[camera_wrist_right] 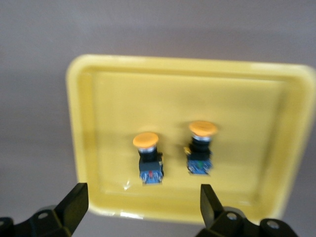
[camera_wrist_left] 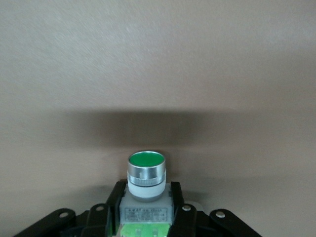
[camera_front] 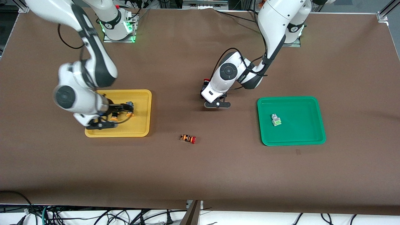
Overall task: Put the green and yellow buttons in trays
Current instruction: 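Return the right arm to rest while the left carries the green button, then lower the green button into the green tray and open the left gripper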
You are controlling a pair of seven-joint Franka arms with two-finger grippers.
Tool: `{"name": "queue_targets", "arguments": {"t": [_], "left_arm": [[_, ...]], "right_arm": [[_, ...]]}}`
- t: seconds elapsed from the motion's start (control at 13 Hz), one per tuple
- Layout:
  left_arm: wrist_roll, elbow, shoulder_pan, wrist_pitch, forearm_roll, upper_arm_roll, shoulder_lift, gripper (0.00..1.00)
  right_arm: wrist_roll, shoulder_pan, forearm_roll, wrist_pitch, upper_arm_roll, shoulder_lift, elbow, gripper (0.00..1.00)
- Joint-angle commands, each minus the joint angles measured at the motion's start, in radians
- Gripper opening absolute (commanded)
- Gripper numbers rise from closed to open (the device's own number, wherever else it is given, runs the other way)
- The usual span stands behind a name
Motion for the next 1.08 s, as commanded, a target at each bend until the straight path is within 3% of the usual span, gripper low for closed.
{"name": "queue_targets", "arguments": {"t": [0.0, 0.15, 0.38, 0.54, 0.69, 0.77, 0.85, 0.92, 1.0], "left_arm": [[0.15, -0.005, 0.068, -0.179, -0.01, 0.033, -0.124, 0.0], [0.389, -0.005, 0.116, -0.311, -0.01, 0.119, -0.19, 0.0], [0.744, -0.007, 0.16, -0.42, -0.01, 0.277, -0.239, 0.0], [0.995, -0.016, 0.173, -0.419, -0.01, 0.386, -0.231, 0.0], [1.103, -0.021, 0.18, -0.411, -0.01, 0.437, -0.201, 0.0], [1.105, -0.033, 0.18, -0.407, -0.01, 0.446, -0.184, 0.08], [1.087, -0.051, 0.18, -0.376, -0.012, 0.446, -0.169, 0.34], [1.083, -0.063, 0.185, -0.341, -0.012, 0.448, -0.165, 0.99], [1.08, -0.062, 0.196, -0.341, -0.012, 0.449, -0.174, 1.0]], "right_arm": [[-0.007, -0.02, -0.014, -0.123, 0.008, -0.17, 0.035, 1.0], [-0.013, -0.032, -0.1, -0.195, 0.009, -0.251, 0.058, 1.0], [-0.013, -0.034, -0.111, -0.193, -0.022, -0.285, 0.159, 1.0], [-0.01, -0.034, -0.111, -0.253, -0.028, -0.302, 0.165, 1.0], [-0.015, -0.034, -0.109, -0.348, -0.029, -0.311, 0.167, 1.0], [-0.013, -0.034, -0.108, -0.394, -0.029, -0.31, 0.165, 1.0], [-0.015, -0.034, -0.109, -0.417, -0.029, -0.31, 0.165, 1.0], [-0.015, -0.034, -0.109, -0.422, -0.029, -0.307, 0.167, 1.0], [-0.016, -0.034, -0.109, -0.425, -0.032, -0.304, 0.168, 1.0]]}}
